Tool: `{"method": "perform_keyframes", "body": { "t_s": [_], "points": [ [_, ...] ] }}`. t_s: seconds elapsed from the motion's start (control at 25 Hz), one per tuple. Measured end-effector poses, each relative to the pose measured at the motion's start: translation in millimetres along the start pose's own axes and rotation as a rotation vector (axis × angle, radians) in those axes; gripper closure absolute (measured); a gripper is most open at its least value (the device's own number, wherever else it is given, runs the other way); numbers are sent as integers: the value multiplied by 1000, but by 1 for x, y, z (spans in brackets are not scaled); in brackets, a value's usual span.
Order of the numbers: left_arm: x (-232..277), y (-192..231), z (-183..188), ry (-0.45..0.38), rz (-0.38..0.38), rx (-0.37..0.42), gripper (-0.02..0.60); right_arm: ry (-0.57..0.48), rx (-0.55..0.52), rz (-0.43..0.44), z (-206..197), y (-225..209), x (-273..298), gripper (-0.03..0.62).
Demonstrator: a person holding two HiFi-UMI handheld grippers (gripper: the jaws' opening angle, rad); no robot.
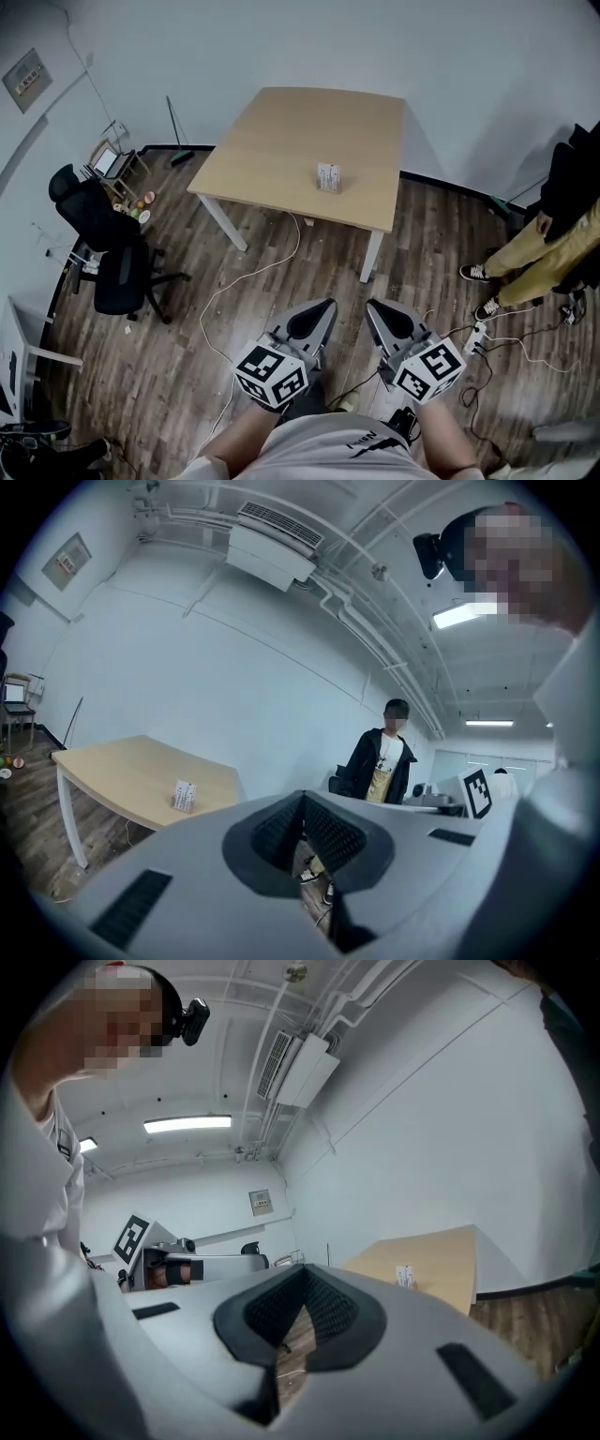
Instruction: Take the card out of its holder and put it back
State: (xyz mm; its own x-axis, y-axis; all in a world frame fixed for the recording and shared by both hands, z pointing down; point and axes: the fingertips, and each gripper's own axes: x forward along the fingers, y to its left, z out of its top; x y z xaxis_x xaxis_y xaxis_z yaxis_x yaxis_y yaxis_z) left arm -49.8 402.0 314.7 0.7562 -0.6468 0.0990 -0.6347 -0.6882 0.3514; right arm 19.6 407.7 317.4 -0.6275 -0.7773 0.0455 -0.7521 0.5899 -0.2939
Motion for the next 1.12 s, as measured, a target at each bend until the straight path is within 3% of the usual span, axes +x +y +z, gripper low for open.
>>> {"method": "perform_keyframes", "body": {
  "t_s": [0.68,1.12],
  "points": [
    [92,168,66,4,-103,45,569,18,-47,-106,20,-72,177,582],
    [129,237,72,16,-69,13,569,21,-34,-70,23,-123,244,581]
  ]
}}
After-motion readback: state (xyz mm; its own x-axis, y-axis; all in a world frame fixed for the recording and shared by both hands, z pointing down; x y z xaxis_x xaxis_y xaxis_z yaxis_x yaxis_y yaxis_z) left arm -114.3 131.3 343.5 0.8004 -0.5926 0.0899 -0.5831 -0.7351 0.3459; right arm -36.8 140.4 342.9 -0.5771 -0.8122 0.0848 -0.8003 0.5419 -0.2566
